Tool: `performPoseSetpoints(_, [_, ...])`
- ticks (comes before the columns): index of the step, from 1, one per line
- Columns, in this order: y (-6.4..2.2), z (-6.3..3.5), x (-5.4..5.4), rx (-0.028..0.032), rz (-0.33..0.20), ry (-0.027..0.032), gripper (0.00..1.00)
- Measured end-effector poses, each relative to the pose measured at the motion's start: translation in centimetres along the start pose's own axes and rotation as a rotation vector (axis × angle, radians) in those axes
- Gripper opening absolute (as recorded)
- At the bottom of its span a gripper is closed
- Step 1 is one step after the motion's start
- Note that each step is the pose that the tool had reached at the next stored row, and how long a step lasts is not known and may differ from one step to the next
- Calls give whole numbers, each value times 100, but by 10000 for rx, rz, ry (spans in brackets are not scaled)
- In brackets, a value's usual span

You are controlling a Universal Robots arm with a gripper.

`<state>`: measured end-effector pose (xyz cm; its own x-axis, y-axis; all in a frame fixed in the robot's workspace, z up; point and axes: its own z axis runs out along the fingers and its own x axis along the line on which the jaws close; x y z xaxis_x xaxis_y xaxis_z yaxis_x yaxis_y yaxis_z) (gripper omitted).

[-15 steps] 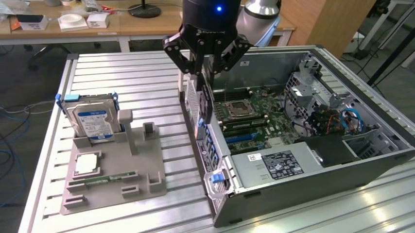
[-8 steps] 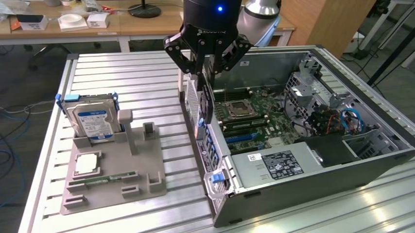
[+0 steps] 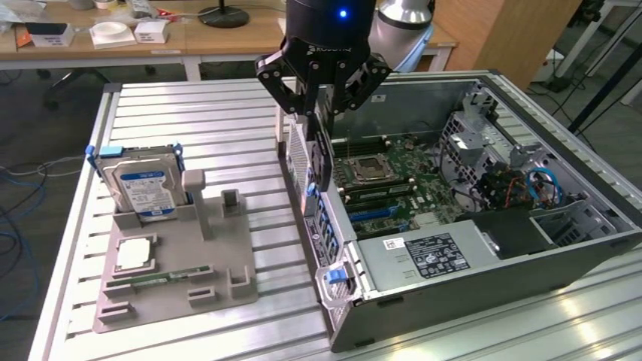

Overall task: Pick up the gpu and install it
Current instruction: 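Pick up the gpu and move the gpu toward the slot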

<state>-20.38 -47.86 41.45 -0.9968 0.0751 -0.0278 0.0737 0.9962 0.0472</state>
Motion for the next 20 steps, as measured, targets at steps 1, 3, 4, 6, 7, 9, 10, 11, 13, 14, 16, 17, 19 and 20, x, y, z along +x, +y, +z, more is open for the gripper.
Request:
performPoseSetpoints(1, [0, 0, -4, 0, 1, 0, 26])
performPoseSetpoints(3, [1, 0, -11, 1, 1, 1, 26])
performPoseSetpoints(4, [1, 0, -14, 1, 1, 1, 26])
performPoseSetpoints(6, [2, 0, -22, 0, 1, 1, 26])
performPoseSetpoints(7, [2, 0, -26, 0, 1, 1, 26])
performPoseSetpoints(9, [3, 1, -34, 0, 1, 1, 26])
performPoseSetpoints(10, [3, 1, -38, 0, 1, 1, 26])
performPoseSetpoints(11, [3, 1, -41, 1, 1, 0, 26])
performPoseSetpoints(13, [4, 1, -49, 1, 1, 0, 26])
performPoseSetpoints(14, [4, 1, -53, 1, 1, 0, 26])
performPoseSetpoints(16, [5, 1, -61, 1, 1, 1, 26])
performPoseSetpoints(17, [5, 2, -65, 0, 0, 0, 26])
performPoseSetpoints(19, [6, 2, -72, 0, 1, 1, 26])
performPoseSetpoints(20, [6, 2, -76, 0, 0, 0, 26])
